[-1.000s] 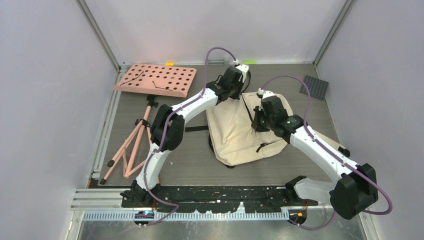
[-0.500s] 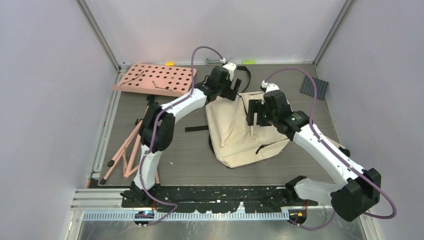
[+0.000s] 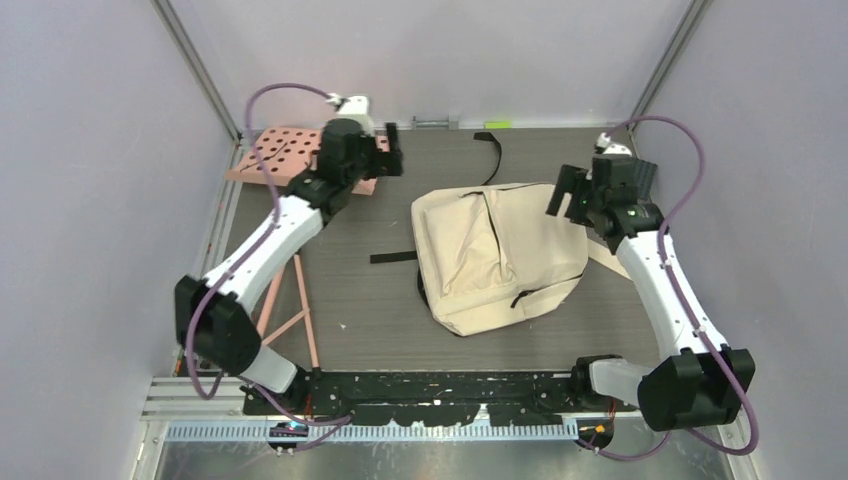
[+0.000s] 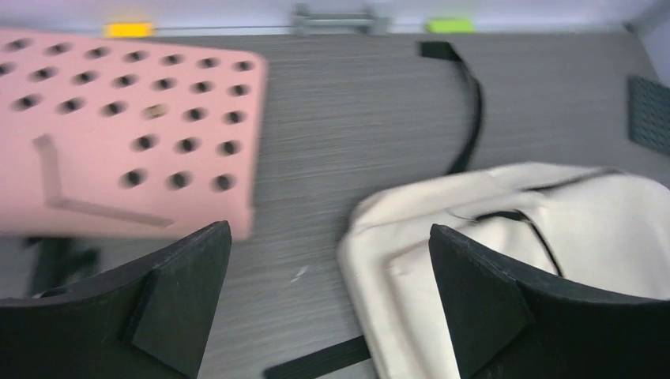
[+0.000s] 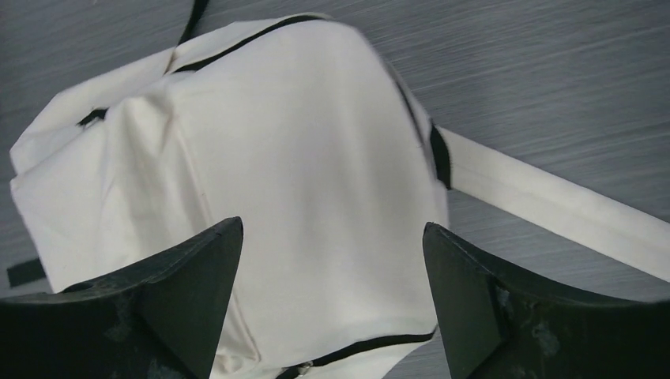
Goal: Pack the student bag
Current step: Reset both arms
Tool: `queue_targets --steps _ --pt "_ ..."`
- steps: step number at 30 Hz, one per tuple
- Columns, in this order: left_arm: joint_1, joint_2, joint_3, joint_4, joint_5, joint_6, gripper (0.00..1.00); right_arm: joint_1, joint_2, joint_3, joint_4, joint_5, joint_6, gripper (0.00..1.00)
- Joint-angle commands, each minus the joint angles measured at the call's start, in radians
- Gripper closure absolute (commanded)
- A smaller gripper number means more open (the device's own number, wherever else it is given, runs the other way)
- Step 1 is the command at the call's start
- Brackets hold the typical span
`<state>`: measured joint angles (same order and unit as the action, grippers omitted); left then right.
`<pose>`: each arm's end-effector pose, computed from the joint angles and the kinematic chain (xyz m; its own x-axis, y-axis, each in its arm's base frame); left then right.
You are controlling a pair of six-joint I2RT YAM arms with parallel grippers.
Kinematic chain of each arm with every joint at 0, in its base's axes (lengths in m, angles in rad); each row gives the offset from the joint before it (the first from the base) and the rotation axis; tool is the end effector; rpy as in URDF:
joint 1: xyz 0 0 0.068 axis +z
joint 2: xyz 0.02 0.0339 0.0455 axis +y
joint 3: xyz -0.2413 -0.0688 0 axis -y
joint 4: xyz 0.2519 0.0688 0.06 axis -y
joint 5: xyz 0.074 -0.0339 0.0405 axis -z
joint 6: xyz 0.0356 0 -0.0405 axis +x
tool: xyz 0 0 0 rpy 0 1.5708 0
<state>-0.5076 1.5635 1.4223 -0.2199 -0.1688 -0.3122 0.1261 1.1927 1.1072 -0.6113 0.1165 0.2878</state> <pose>0.3334 -0.1786 0.3402 -0.3988 -0.1246 -0.9085 0.2305 0.9453 -0.2309 0.2693 0.0300 0.3058 -0.6208 0.2055 -0.7565 0.1457 0.9785 0.1462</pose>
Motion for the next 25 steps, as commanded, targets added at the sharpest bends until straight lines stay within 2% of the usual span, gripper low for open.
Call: queue_targets --steps 1,6,10,15,18,25 --pt "0.1 -0.219 -0.117 -0.1 -0.146 -0.074 0.0 -0.119 -0.086 0.052 0.003 -0.019 -0.019 0.09" --pt "0.123 -0.488 -0.285 -0.135 -0.39 0.001 0.0 -0.163 -0.183 0.029 0.052 0.015 -0.029 0.09" --pt "0.123 -0.628 -0.366 -0.229 -0.509 -0.013 0.0 -0.163 -0.308 -0.09 0.18 0.022 -0.029 0.09" --pt "0.123 -0.717 -0.427 -0.36 -0.557 -0.128 0.0 -0.163 -0.448 -0.266 0.297 0.034 -0.041 0.08" --pt "0.123 -0.754 -0.456 -0.375 -0.563 -0.148 0.0 -0.163 -0.493 -0.296 0.297 0.045 -0.048 0.08" --pt "0.123 -0.764 -0.449 -0.37 -0.584 -0.122 0.0 -0.163 -0.491 -0.286 0.268 0.041 -0.066 0.07"
